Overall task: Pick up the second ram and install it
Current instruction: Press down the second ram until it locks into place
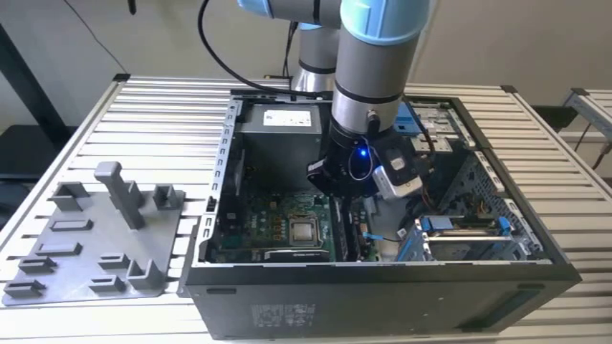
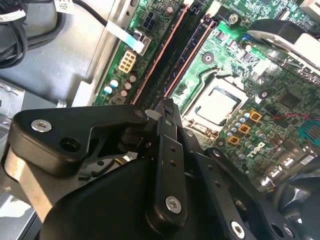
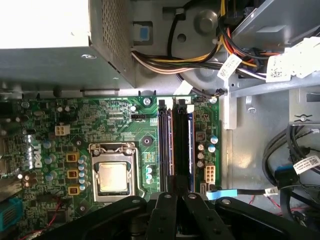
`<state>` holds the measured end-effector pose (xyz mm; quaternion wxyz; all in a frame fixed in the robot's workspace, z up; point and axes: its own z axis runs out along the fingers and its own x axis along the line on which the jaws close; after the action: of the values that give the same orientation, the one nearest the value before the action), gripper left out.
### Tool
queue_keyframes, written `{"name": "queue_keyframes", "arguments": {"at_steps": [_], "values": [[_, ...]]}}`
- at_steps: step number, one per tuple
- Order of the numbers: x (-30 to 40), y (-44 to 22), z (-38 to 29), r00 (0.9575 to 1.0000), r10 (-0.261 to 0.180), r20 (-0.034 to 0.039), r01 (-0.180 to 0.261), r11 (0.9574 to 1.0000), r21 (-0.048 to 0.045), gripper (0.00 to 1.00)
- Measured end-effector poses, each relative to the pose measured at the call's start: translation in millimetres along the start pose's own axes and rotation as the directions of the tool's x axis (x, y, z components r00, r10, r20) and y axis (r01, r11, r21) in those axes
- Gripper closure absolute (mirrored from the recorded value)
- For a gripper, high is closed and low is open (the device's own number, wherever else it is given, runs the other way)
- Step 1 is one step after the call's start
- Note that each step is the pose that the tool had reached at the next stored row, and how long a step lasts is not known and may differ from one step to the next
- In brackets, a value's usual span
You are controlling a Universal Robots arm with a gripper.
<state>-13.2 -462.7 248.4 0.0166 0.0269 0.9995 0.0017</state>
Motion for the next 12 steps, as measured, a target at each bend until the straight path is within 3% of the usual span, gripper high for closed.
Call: {"name": "queue_keyframes", "arguments": {"at_steps": [6,9,12], "values": [[0.3,-0.1,0.1,1.0000,-0.006,0.0002,0.006,1.0000,-0.0011,0.89],[0.3,-0.1,0.5,0.9987,-0.052,0.0008,0.052,0.9987,-0.0027,0.89],[0.4,-0.1,1.1,0.9943,-0.107,0.0016,0.107,0.9943,-0.0044,0.89]]}}
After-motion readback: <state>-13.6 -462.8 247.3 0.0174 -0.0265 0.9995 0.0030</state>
